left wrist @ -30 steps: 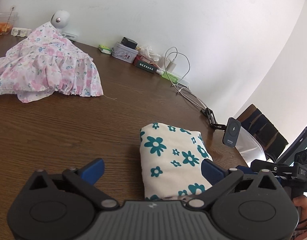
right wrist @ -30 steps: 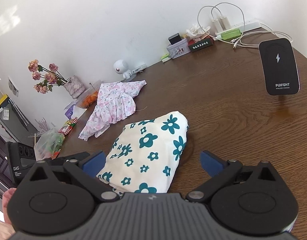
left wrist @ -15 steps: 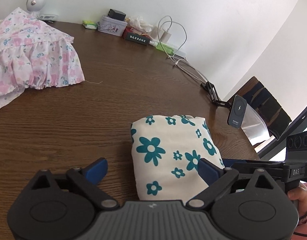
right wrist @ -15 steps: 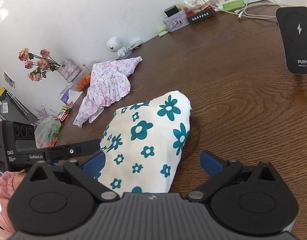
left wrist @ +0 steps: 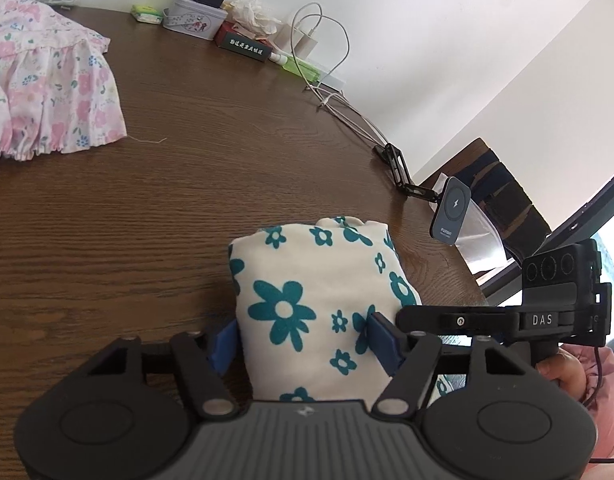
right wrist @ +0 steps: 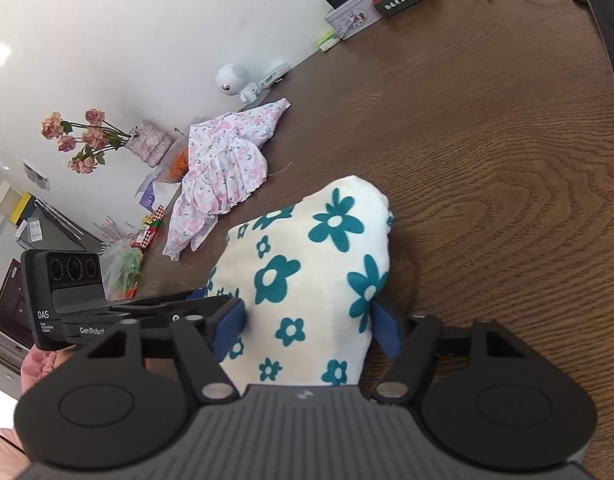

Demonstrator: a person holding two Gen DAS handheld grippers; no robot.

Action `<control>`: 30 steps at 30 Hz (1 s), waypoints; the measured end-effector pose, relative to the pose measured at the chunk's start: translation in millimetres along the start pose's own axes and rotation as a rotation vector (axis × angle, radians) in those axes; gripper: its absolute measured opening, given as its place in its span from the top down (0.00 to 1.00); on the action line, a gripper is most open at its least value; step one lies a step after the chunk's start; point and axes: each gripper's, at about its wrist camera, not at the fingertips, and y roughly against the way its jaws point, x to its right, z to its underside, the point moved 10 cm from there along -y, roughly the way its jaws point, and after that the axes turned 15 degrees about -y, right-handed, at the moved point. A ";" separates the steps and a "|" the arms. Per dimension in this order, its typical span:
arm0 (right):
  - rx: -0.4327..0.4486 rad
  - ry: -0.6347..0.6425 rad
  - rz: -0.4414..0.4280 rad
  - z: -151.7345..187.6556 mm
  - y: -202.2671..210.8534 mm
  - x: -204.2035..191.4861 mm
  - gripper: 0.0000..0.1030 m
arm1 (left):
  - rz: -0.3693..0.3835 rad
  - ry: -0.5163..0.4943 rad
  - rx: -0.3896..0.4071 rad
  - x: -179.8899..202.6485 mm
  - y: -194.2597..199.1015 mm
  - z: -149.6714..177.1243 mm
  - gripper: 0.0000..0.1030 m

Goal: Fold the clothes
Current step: 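Carry the bundle with the right gripper toward the tin boxes by the wall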

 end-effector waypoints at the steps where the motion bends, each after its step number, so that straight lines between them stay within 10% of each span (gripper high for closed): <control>1: -0.004 -0.015 -0.008 -1.6 0.7 2.7 0.43 | 0.004 0.000 0.003 0.2 -0.3 0.1 0.38; 11: 0.020 0.021 -0.011 -0.5 2.8 -5.8 0.58 | 0.012 0.024 0.062 3.7 7.1 -2.7 0.58; 30: 0.087 0.139 -0.064 -11.0 28.1 -54.2 0.61 | -0.033 0.022 0.216 20.2 48.1 -30.0 0.59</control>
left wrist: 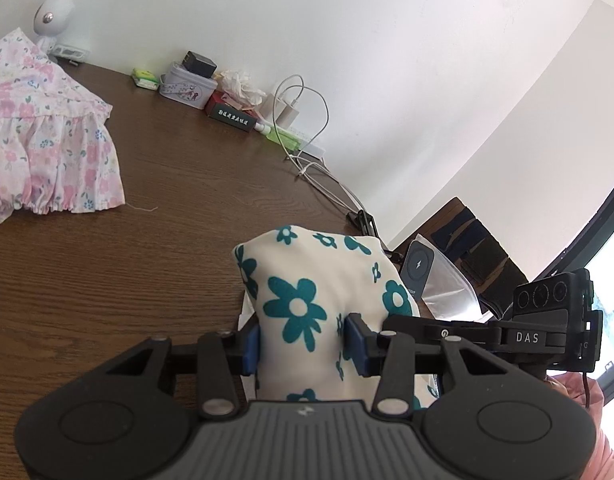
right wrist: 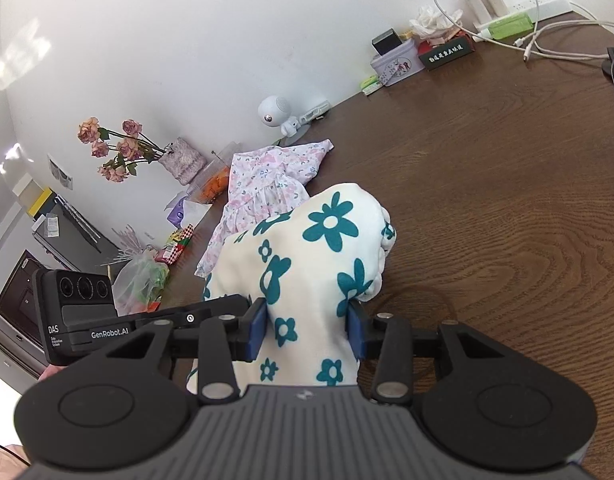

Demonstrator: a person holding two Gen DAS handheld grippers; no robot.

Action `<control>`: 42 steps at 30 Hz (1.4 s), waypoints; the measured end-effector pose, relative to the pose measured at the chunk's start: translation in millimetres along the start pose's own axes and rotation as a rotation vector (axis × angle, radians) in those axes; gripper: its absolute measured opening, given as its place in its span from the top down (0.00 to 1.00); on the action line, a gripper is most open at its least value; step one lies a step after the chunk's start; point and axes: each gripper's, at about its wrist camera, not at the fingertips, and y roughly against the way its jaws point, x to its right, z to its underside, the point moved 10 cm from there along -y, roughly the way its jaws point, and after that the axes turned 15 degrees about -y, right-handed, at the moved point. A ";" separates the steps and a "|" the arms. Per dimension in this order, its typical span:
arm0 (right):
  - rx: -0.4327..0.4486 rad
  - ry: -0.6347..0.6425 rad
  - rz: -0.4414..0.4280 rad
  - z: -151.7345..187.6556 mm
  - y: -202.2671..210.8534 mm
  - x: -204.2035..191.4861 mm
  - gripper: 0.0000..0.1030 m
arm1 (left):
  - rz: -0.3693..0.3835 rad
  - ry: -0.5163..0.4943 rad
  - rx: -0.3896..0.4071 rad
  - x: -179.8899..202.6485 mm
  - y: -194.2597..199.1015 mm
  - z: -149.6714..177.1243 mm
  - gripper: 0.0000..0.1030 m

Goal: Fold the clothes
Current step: 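Carry the bundle with the right gripper toward the tin boxes by the wall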

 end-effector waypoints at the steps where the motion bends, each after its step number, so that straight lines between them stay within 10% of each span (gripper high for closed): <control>1: 0.001 0.008 -0.001 -2.9 -0.9 -3.3 0.61 | -0.004 0.001 0.010 0.1 2.0 -3.3 0.59; 11: -0.006 0.102 -0.017 -59.4 -30.9 -43.8 0.61 | -0.061 0.029 0.118 -27.1 8.3 -58.3 0.59; 28: -0.067 0.102 -0.095 -234.6 -181.9 -79.7 0.61 | -0.217 0.100 0.227 -178.7 -42.6 -229.2 0.61; 42: -0.012 -0.065 0.088 -321.3 -212.2 60.2 0.59 | -0.122 0.185 0.045 -209.4 -233.6 -227.1 0.61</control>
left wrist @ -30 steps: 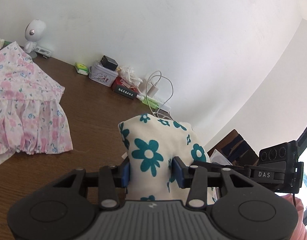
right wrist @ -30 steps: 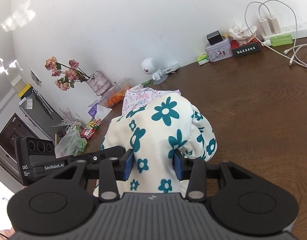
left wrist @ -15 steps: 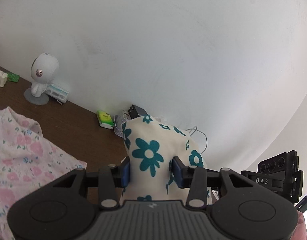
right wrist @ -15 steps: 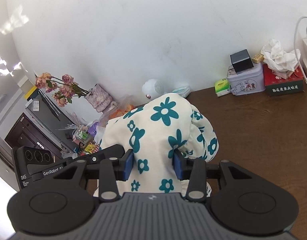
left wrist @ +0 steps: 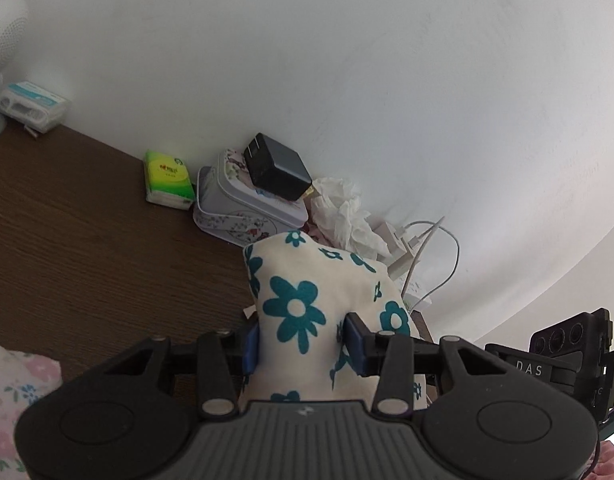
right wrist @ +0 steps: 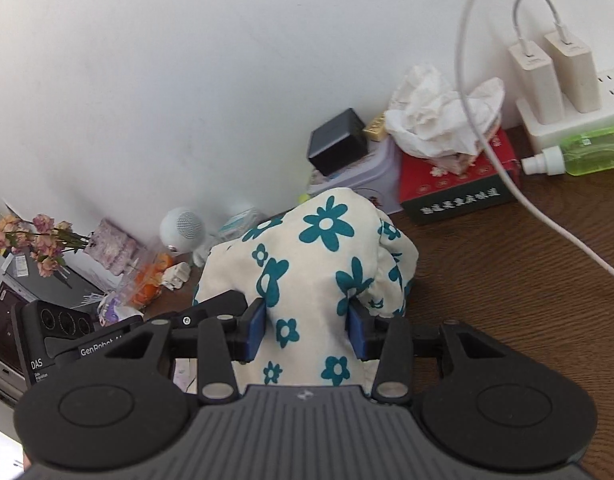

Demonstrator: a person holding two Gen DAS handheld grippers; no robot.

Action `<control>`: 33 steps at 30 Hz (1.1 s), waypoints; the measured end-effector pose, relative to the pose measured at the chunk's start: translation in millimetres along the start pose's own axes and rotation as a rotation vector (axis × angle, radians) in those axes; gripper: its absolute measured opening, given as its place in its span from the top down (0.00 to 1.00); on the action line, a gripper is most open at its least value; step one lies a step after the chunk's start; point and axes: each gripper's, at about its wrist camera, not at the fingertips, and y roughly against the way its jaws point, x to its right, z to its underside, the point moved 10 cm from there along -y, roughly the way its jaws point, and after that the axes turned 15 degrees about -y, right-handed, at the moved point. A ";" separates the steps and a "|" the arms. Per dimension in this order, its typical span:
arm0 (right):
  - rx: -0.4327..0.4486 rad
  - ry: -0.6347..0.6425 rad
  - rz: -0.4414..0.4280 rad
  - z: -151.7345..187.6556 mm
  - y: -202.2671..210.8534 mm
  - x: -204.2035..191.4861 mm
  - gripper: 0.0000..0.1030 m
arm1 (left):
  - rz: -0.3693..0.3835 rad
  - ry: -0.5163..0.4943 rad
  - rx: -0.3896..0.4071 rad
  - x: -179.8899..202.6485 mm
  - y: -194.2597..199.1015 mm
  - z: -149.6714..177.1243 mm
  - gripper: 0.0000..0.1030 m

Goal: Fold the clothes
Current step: 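Carry the bundle with the right gripper toward the tin boxes by the wall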

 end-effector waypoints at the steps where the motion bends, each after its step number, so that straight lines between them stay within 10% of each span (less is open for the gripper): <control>1: -0.001 0.002 0.017 -2.8 0.6 6.4 0.59 | 0.010 0.012 -0.006 2.3 -7.2 5.7 0.61; 11: -0.002 0.017 0.124 -12.6 3.1 46.1 0.50 | -0.022 0.013 -0.009 6.5 -20.9 17.4 0.58; 21: 0.133 0.114 0.220 -25.2 41.5 19.9 0.31 | -0.112 -0.067 0.036 11.0 -0.5 0.1 0.32; 23: 0.160 0.186 0.244 -21.9 50.0 6.6 0.36 | -0.123 -0.126 0.082 21.0 14.5 -9.9 0.35; 27: 0.134 0.315 0.325 4.7 38.1 -3.0 0.70 | -0.154 -0.248 0.015 41.0 5.0 0.4 0.81; 33: 0.134 0.393 0.427 29.1 18.9 13.0 0.73 | -0.174 -0.261 -0.038 38.6 -22.7 26.4 0.83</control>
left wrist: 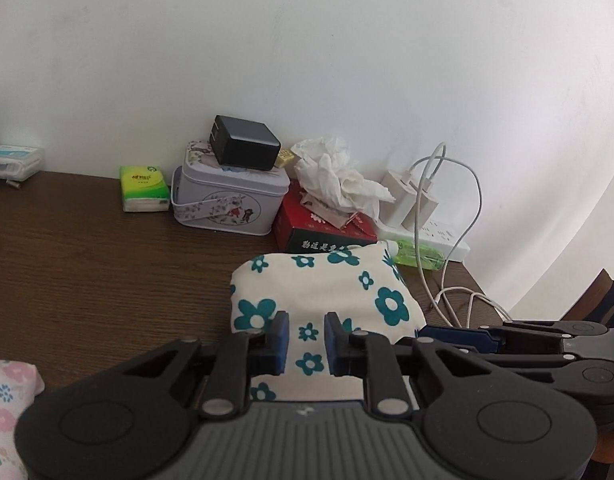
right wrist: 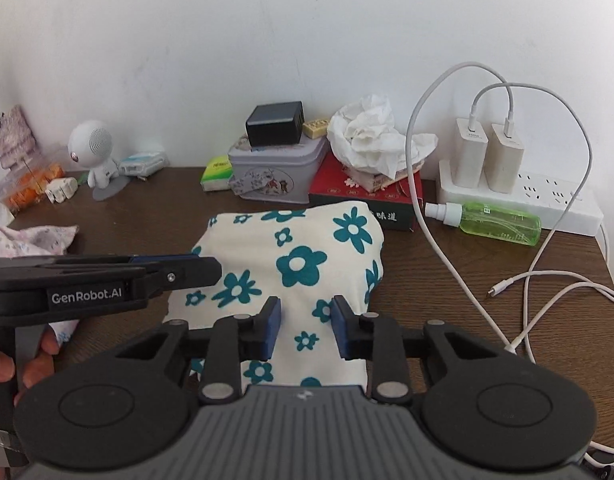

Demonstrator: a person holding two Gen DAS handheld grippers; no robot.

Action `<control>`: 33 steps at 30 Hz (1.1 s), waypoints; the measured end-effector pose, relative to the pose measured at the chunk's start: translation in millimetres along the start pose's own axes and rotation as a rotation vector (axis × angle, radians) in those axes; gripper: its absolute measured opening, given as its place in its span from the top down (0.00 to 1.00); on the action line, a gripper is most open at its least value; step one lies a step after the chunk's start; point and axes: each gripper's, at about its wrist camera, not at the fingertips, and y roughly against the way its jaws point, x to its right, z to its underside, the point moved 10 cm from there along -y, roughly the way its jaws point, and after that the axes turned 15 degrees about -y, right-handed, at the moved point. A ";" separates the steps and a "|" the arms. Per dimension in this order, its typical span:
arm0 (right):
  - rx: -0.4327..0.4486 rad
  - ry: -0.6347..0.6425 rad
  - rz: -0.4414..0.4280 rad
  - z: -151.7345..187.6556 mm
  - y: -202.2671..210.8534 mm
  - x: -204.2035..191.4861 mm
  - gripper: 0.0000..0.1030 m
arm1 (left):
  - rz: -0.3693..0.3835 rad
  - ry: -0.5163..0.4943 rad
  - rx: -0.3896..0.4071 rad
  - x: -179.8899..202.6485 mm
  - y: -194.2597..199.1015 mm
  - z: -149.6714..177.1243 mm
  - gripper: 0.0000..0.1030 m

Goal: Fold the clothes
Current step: 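Carry the bundle with the right gripper toward the tin boxes by the wall, then lower the bundle onto the table and open the right gripper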

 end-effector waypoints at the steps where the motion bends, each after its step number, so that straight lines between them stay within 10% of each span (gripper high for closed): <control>1: 0.009 -0.005 0.003 3.0 -1.7 1.0 0.73 | 0.000 0.005 0.002 -0.5 -2.0 0.8 0.83; 11: 0.033 -0.093 -0.020 6.2 -13.5 11.1 0.70 | -0.019 -0.017 -0.015 -1.8 -13.8 -1.2 0.83; 15: 0.127 -0.126 -0.086 -16.8 10.3 4.7 0.63 | -0.009 -0.026 0.063 6.9 13.3 -13.6 0.66; 22: 0.109 -0.117 -0.034 -27.7 -21.4 7.9 0.68 | 0.014 -0.191 -0.001 39.9 12.4 2.5 0.82; 33: 0.126 -0.148 -0.022 -25.6 -17.0 12.3 0.68 | 0.017 -0.202 0.001 42.5 12.5 8.8 0.75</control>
